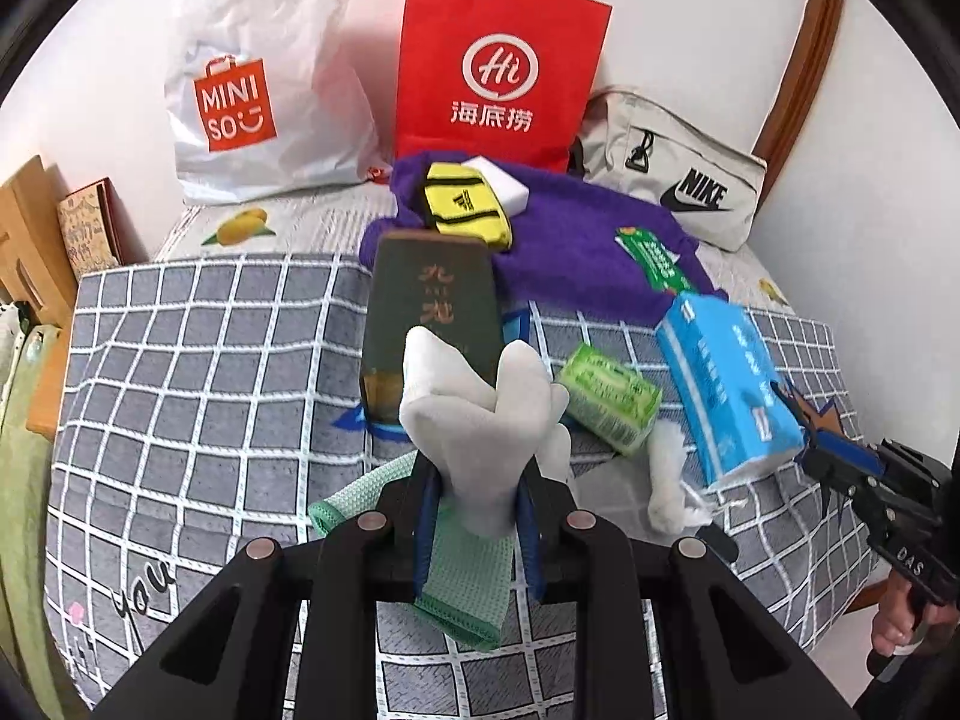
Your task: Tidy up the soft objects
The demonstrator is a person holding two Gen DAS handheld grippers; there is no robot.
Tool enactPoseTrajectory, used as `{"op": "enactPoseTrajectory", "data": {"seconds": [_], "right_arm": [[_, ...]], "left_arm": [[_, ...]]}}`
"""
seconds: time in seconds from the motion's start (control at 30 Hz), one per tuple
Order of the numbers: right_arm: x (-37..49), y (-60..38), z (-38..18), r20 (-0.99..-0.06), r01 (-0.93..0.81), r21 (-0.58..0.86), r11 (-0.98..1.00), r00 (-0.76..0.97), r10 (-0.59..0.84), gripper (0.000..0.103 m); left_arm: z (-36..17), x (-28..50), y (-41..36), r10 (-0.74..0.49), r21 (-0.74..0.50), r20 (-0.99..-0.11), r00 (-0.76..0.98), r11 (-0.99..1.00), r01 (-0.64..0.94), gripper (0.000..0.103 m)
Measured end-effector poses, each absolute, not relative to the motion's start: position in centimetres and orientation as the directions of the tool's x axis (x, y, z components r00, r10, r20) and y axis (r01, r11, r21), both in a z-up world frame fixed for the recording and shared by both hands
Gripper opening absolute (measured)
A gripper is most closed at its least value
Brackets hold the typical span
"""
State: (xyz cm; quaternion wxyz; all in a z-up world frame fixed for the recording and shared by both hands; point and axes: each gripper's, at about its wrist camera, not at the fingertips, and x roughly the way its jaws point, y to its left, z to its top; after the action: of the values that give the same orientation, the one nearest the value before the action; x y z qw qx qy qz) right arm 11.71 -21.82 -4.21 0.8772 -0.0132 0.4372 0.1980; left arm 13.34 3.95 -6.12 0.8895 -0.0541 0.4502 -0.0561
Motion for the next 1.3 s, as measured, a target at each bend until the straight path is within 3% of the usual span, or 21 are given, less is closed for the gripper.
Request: {"op": "enactPoseTrajectory", "data": {"seconds": [0.37,0.87,1.3], "right_arm": [[17.0,-23.2,-2.4,-0.757,-0.305,0.153,0.94,0.575,0.31,0.021],[24.8,-24.0,-1.2,-0.742,-0.258,0.147,0.955,0.61,0.278,0.021],[31.6,-23.0,-4.3,-0.773,-0.265,0.164,0.95,0.564,0.291,0.021]], "left_arm": [[-2.9,17.2,3.6,-0.137,-0.14,-0.775,0.616,0.989,0.045,0.022],[-2.4,24.3,2.7,-0.165,-0.143,-0.786,0.596,0.986,0.083,0.022],[-3.7,29.6,1.8,-0.168,-0.152,-0.804,0.571,0.985,0.077,0.022]]}}
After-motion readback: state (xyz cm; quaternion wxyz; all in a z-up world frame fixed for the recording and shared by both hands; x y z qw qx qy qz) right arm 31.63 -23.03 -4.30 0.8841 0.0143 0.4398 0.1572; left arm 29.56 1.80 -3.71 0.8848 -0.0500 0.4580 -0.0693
